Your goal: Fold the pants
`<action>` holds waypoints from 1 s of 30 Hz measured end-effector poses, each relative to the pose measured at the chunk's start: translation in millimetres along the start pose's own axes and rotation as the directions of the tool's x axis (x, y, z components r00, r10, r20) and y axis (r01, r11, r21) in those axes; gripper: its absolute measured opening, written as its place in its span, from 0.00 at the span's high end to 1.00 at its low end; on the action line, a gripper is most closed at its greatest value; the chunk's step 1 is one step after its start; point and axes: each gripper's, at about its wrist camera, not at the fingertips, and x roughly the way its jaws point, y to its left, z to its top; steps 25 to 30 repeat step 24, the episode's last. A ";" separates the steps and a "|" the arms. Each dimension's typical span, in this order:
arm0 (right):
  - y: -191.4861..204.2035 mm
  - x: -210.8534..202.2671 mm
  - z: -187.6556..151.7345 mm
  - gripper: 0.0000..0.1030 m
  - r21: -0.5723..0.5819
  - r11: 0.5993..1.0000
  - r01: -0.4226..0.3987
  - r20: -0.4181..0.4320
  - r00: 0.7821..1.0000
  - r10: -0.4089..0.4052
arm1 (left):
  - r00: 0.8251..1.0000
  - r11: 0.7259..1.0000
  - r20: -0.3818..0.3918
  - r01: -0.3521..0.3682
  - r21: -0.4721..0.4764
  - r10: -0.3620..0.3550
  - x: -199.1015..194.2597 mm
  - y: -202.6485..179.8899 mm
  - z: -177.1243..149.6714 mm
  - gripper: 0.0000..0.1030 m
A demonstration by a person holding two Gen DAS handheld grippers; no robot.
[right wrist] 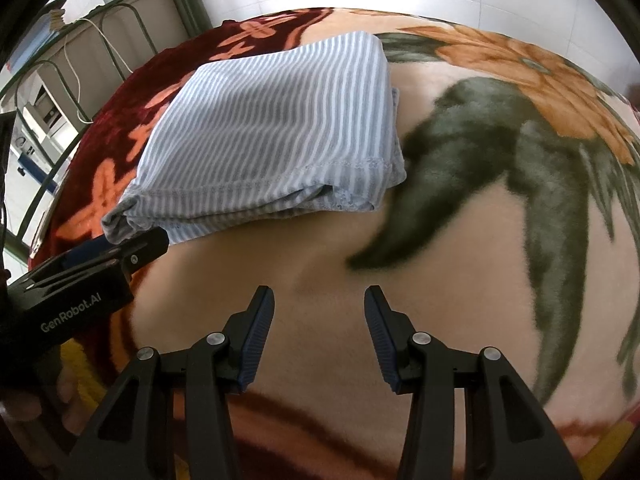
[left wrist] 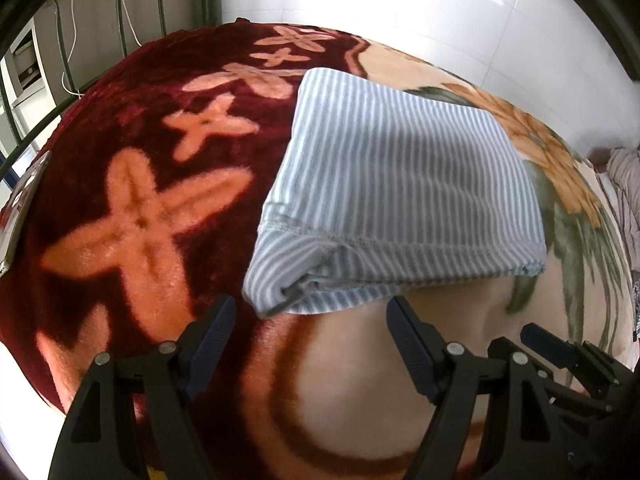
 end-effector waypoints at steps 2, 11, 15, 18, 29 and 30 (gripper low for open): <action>-0.4 -0.2 -0.1 0.53 -0.001 1.000 -0.002 -0.001 1.000 0.002 | 1.000 1.000 0.002 0.000 0.001 0.000 -0.1 -0.3 0.0 0.21; -1.2 0.8 0.0 0.53 0.005 1.000 -0.003 -0.004 1.000 0.003 | 1.000 1.000 -0.004 -0.001 0.001 0.001 0.9 -1.3 -1.1 0.21; -1.5 0.4 -0.1 0.53 0.007 1.000 -0.002 -0.004 1.000 0.002 | 1.000 1.000 -0.006 0.001 0.001 -0.001 1.2 -1.7 -1.8 0.21; -1.1 0.5 -0.5 0.53 0.007 1.000 -0.002 -0.001 1.000 0.002 | 1.000 1.000 -0.006 0.002 -0.001 -0.002 1.0 -1.6 -1.7 0.21; -1.0 0.5 -0.3 0.53 0.006 1.000 0.000 -0.002 1.000 0.000 | 1.000 1.000 -0.013 0.017 -0.006 -0.017 2.7 -1.1 -1.6 0.21; -1.0 0.5 -0.3 0.53 0.006 1.000 0.000 -0.002 1.000 0.000 | 1.000 1.000 -0.013 0.017 -0.006 -0.017 2.7 -1.1 -1.6 0.21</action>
